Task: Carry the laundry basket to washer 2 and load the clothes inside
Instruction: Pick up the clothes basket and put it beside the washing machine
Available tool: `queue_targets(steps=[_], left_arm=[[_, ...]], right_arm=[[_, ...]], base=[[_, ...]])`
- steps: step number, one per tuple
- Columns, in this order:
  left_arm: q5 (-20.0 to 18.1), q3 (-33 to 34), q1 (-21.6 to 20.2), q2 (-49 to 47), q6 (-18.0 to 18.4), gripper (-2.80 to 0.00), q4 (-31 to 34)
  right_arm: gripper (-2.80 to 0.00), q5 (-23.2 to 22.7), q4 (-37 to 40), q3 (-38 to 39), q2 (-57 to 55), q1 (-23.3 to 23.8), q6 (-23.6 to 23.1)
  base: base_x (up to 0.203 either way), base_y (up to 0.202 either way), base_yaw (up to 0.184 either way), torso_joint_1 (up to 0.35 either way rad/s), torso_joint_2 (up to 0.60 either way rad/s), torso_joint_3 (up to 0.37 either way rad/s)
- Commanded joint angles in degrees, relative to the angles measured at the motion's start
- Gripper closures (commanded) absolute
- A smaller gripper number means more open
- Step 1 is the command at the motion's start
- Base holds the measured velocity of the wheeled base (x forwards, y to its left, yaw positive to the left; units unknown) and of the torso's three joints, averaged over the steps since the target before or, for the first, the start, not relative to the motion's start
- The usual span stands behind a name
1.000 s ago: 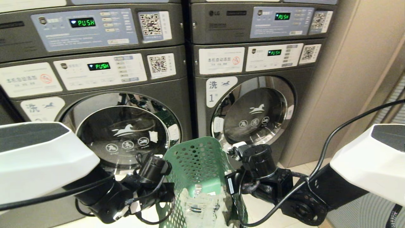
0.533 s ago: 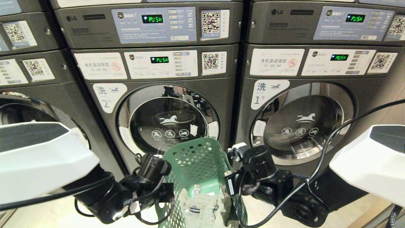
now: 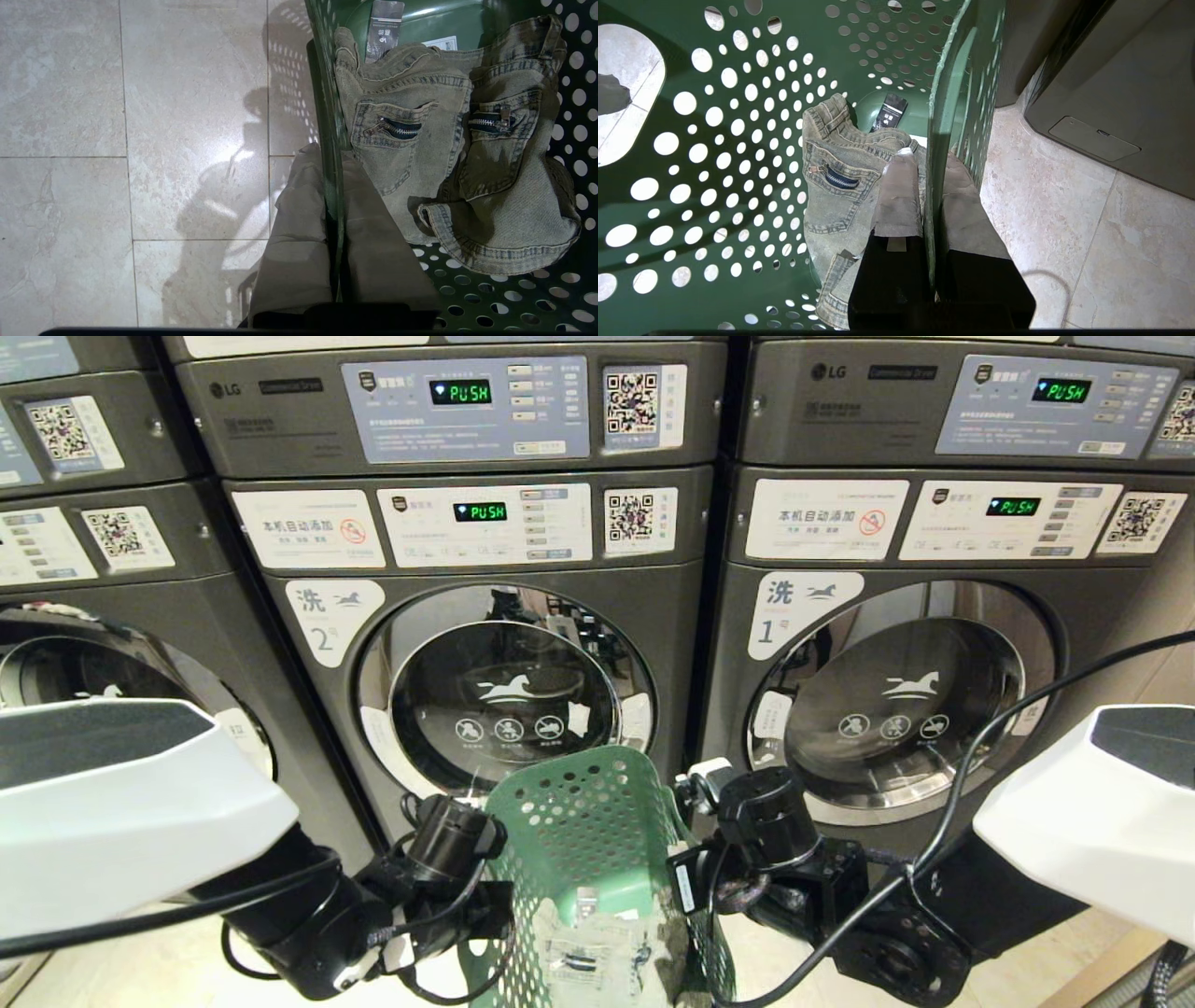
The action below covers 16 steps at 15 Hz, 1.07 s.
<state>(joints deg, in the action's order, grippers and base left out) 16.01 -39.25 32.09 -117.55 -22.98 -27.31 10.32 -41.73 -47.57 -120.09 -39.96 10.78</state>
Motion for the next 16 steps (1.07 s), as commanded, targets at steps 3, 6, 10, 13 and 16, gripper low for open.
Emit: queue_targets(steps=[3,6,10,13,16], left_arm=[[0.05,-0.05,-0.01,-0.86,-0.14,0.00,-0.15],[0.08,-1.60,-0.01,-2.61,-0.03,0.00,-0.20],[0.08,-5.90,-0.01,-5.77,0.75,0.00,-0.17],[0.14,-9.45,-0.01,-8.66,2.22,0.00,-0.17],[0.17,-13.76,-0.02,-10.89,4.07,0.00,-0.12]], right_arm=[[0.00,0.19,-0.28,-0.23,-0.72,1.33,0.11],[0.00,0.23,-0.28,-0.67,-0.87,4.68,-0.28],[0.00,0.23,-0.36,-1.39,-2.41,6.54,-0.54],[0.00,0.23,-0.37,-1.21,-3.00,7.42,-0.58],[0.00,0.14,-0.37,-1.05,-3.51,7.53,-0.76]], base=[[0.000,0.000,0.000,0.000,0.00,0.000],[0.000,0.000,0.000,0.000,0.00,0.000],[0.000,0.000,0.000,0.000,0.00,0.000],[0.000,0.000,0.000,0.000,0.00,0.000],[0.000,0.000,0.000,0.000,0.00,0.000]])
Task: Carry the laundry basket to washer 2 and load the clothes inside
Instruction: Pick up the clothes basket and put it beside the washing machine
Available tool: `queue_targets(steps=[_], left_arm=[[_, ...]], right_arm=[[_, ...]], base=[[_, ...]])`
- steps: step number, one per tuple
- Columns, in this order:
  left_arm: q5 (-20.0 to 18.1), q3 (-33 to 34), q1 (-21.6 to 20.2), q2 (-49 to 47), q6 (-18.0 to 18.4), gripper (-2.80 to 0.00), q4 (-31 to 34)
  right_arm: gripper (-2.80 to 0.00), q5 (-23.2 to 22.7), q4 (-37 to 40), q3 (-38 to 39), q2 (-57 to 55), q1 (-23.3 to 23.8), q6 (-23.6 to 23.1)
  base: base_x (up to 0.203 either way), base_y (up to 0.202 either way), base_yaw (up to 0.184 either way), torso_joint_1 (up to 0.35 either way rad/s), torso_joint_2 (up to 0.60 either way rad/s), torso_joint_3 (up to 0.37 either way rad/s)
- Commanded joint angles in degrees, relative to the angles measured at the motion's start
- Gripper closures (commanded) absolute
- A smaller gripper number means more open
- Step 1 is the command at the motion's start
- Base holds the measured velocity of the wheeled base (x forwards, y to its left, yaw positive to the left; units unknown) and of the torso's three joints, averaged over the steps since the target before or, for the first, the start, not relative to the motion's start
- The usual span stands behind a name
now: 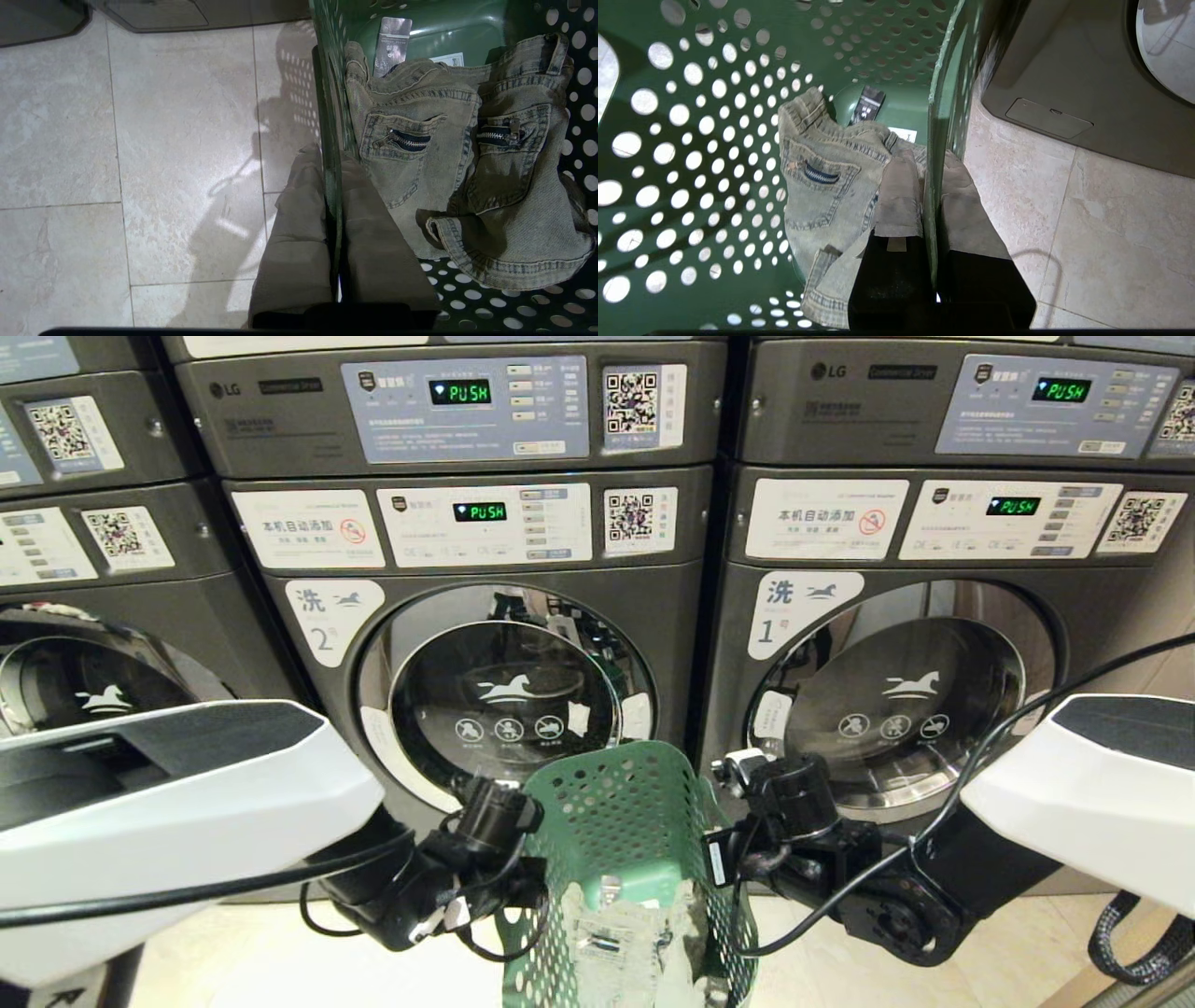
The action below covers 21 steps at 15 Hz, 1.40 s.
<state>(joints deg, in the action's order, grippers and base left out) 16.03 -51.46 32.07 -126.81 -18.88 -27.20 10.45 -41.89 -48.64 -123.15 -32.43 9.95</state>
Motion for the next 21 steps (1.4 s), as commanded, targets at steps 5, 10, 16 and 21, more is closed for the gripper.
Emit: queue_targets(steps=[5,10,16,21], left_arm=[[0.23,-7.67,0.01,-5.98,2.14,0.00,-0.14],[0.66,-12.55,-0.08,-9.50,3.58,0.00,-0.07],[0.76,-20.03,-0.08,-13.77,5.22,0.00,0.65],[0.58,-22.54,0.00,-15.24,5.25,0.00,2.80]], right_arm=[[0.00,0.30,-0.30,-0.83,-3.70,0.60,0.16],[0.00,0.39,-7.72,-1.96,-8.56,2.97,-2.86],[0.00,0.36,-9.79,-3.74,-12.19,5.16,-4.94],[0.00,0.36,-9.88,-4.43,-12.99,6.39,-5.20]], base=[[0.000,0.000,0.000,0.000,0.00,0.000],[0.000,0.000,0.000,0.000,0.00,0.000],[0.000,0.000,0.000,0.000,0.00,0.000],[0.000,0.000,0.000,0.000,0.00,0.000]])
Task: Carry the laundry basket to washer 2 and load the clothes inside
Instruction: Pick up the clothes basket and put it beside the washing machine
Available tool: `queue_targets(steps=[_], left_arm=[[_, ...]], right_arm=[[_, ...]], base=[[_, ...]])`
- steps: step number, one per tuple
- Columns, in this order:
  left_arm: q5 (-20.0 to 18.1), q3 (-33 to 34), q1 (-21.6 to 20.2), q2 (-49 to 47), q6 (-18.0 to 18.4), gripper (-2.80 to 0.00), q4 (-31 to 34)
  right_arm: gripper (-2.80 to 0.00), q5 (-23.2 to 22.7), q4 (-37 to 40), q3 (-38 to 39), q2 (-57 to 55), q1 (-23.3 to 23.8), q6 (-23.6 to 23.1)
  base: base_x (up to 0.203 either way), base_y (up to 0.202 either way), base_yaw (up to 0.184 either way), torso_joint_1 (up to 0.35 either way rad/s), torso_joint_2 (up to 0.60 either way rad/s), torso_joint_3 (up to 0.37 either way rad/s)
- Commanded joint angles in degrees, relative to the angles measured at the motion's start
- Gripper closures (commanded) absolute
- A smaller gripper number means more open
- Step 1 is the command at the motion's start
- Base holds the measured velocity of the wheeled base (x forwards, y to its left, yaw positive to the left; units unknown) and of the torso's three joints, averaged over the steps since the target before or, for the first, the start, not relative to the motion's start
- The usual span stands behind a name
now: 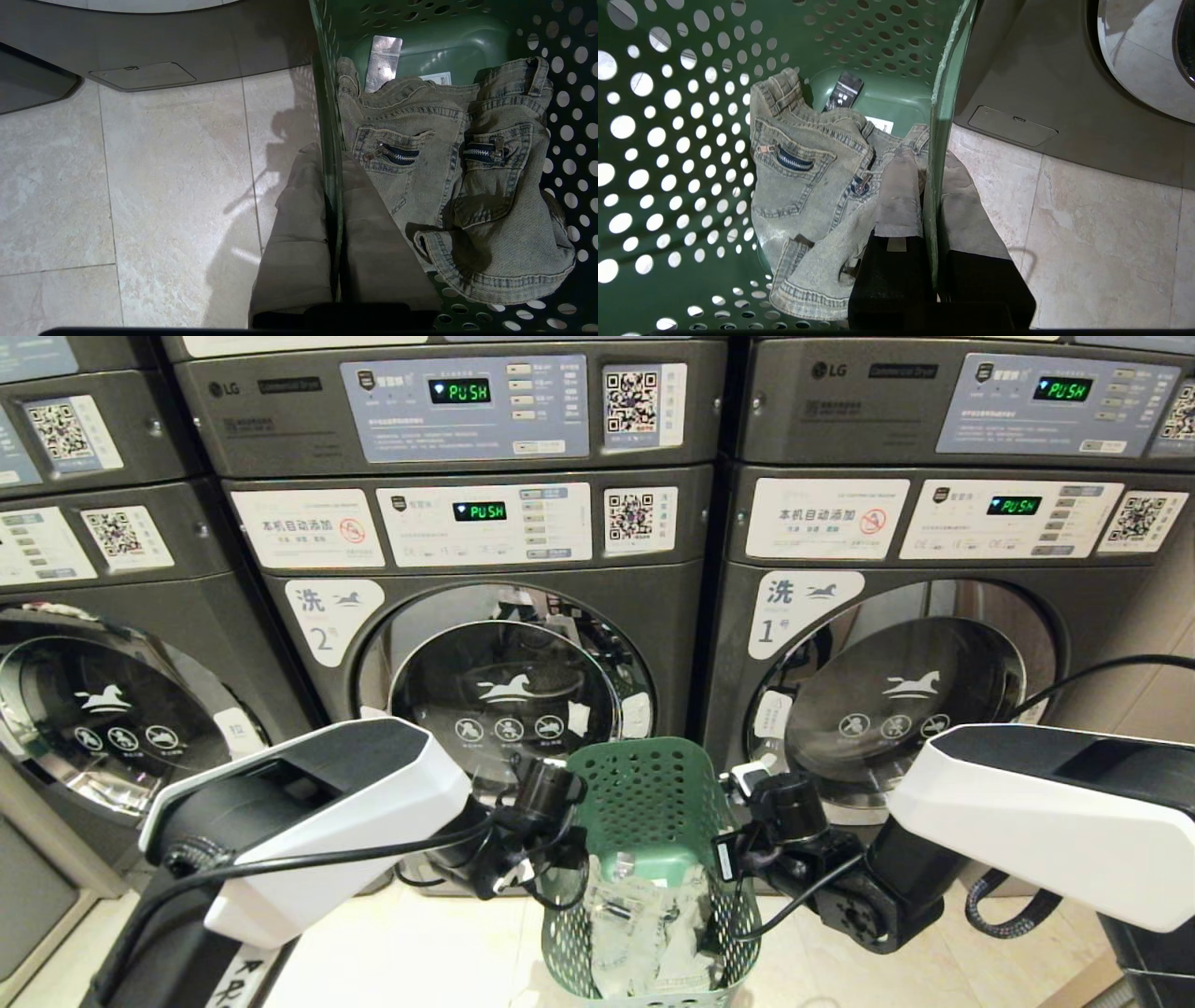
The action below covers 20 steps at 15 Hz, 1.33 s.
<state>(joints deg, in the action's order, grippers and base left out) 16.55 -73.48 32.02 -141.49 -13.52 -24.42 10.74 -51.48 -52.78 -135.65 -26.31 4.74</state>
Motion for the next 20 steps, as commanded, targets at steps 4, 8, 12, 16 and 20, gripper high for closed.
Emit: queue_targets(steps=[4,8,12,16,20], left_arm=[[-0.02,-2.72,0.06,-1.15,0.00,0.00,1.42],[-0.16,-2.97,0.40,-1.59,0.25,0.00,1.83],[-0.24,-4.43,1.01,-2.47,0.33,0.00,1.92],[-0.27,-6.15,1.10,-3.82,0.33,0.00,1.92],[-0.29,-8.13,1.20,-4.49,0.42,0.00,2.82]], right_arm=[[0.00,0.07,-0.29,-0.40,-0.66,0.47,0.00],[0.00,0.16,-0.29,-0.75,-0.84,0.77,-0.40],[0.00,0.16,-0.29,-0.84,-1.10,1.42,-0.26],[0.00,0.16,-2.24,-0.84,-2.07,2.61,-0.55],[0.00,0.16,-4.41,-0.62,-3.19,2.84,-1.67]], base=[[0.000,0.000,0.000,0.004,0.00,-0.112],[0.000,0.000,0.000,0.003,0.00,-0.191],[0.000,0.000,0.000,0.003,0.00,-0.192],[0.000,0.000,0.000,0.004,0.00,-0.197],[0.000,0.000,0.000,0.000,0.00,-0.191]])
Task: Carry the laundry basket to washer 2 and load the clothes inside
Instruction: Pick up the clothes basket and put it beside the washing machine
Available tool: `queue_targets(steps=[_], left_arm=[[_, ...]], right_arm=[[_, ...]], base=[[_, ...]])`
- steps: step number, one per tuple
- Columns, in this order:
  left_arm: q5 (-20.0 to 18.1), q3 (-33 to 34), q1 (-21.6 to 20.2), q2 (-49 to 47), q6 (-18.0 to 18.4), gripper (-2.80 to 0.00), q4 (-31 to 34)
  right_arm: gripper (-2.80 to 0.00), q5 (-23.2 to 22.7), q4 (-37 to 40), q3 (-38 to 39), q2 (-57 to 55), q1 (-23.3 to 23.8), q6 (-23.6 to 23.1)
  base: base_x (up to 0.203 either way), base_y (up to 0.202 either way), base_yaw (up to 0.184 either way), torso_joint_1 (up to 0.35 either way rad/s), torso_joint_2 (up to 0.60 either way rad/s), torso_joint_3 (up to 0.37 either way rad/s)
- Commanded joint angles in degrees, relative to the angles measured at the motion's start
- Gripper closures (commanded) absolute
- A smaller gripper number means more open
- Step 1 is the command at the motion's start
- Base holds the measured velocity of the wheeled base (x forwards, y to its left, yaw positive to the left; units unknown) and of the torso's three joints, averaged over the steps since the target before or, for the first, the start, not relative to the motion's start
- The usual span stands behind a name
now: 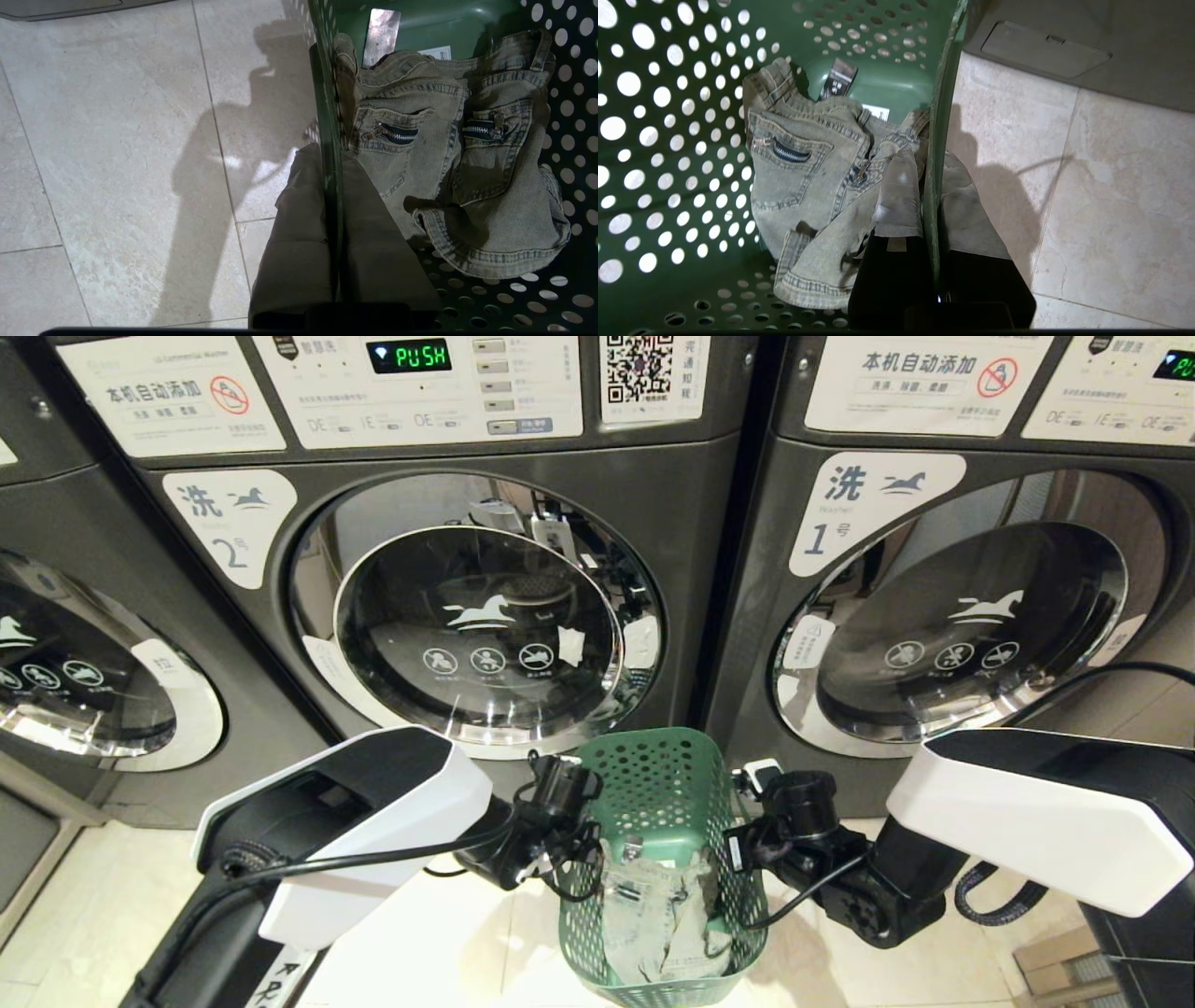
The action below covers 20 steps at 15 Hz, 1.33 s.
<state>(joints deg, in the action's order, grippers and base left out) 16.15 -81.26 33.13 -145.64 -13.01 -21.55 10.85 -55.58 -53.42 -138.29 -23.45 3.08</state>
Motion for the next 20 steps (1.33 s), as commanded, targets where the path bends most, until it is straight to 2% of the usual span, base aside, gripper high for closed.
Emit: queue_targets(steps=[1,12,20], left_arm=[[0.11,-0.48,0.29,-0.26,-0.09,0.00,0.01],[0.11,-3.82,1.57,-1.66,0.79,0.00,0.82],[0.11,-3.91,1.67,-1.66,0.79,0.00,0.80]], right_arm=[[0.00,0.05,-0.92,0.20,-0.58,-0.01,-0.09],[0.00,1.07,-1.99,1.32,-2.17,0.11,-0.89],[0.00,2.07,-1.99,0.25,-4.04,0.25,-1.03]], base=[[0.000,0.000,0.000,0.000,0.00,-0.197],[0.000,0.000,0.000,0.003,0.00,-0.198],[0.000,0.000,0.000,0.001,0.00,-0.026]])
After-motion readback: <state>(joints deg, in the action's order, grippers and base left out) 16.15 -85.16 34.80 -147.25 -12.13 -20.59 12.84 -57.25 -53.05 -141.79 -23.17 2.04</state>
